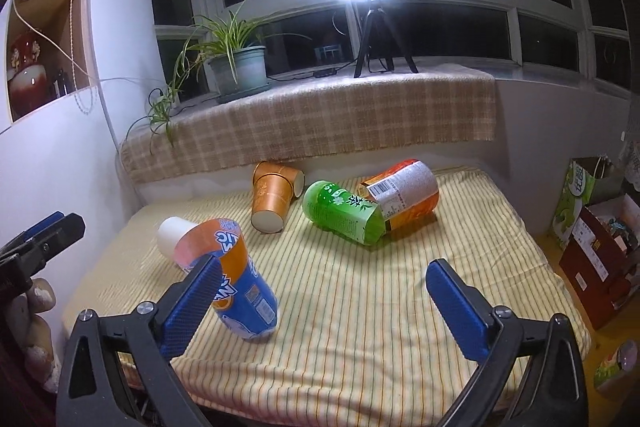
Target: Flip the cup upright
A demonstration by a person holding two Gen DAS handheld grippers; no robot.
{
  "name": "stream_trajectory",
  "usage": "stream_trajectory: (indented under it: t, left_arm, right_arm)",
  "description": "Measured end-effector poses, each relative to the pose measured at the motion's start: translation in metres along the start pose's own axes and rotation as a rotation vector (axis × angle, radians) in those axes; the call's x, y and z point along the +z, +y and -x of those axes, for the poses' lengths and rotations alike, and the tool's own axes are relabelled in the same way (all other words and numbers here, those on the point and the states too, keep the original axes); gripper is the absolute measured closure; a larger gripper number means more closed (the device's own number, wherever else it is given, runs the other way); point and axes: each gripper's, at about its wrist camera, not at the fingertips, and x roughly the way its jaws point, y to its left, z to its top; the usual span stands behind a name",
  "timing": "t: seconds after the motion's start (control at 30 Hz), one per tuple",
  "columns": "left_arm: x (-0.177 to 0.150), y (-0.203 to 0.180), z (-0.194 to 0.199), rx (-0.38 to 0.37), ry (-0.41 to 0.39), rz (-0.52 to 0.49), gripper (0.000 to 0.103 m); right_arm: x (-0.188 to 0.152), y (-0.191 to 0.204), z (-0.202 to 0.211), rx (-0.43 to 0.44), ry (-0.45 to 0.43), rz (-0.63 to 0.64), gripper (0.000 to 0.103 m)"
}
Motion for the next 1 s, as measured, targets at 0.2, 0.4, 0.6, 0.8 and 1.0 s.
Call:
stream_trajectory:
  t: [0.2,0.4,0.6,0.8,1.0]
  left_arm:
    - [-0.002,-0.001,0.001,0.016,0.000,-0.005,0.000]
    - [-0.002,0.000,0.000,0.025,0.006,-0.002,0.000]
    - [-0.002,0.000,-0.002,0.036,0.007,-0.006,0.000]
    - [-0.002,0.002,-0.004,0.042,0.010,0.002,0.000]
    - [-0.001,0.006,-0.005,0.052,0.006,0.015,0.000]
  right_arm:
    - [-0.001,-0.003,-0.002,-0.006,0.008,-0.013,0.000]
    - [-0.002,0.000,-0.004,-0.011,0.011,0.001,0.000]
    - [-0.004,0.000,-0.008,-0.008,0.021,0.002,0.000]
    - [-0.004,0.000,-0.011,-0.010,0.032,0.004,0.000]
    - [-0.007,0.001,-0.017,-0.009,0.052,0.006,0.000]
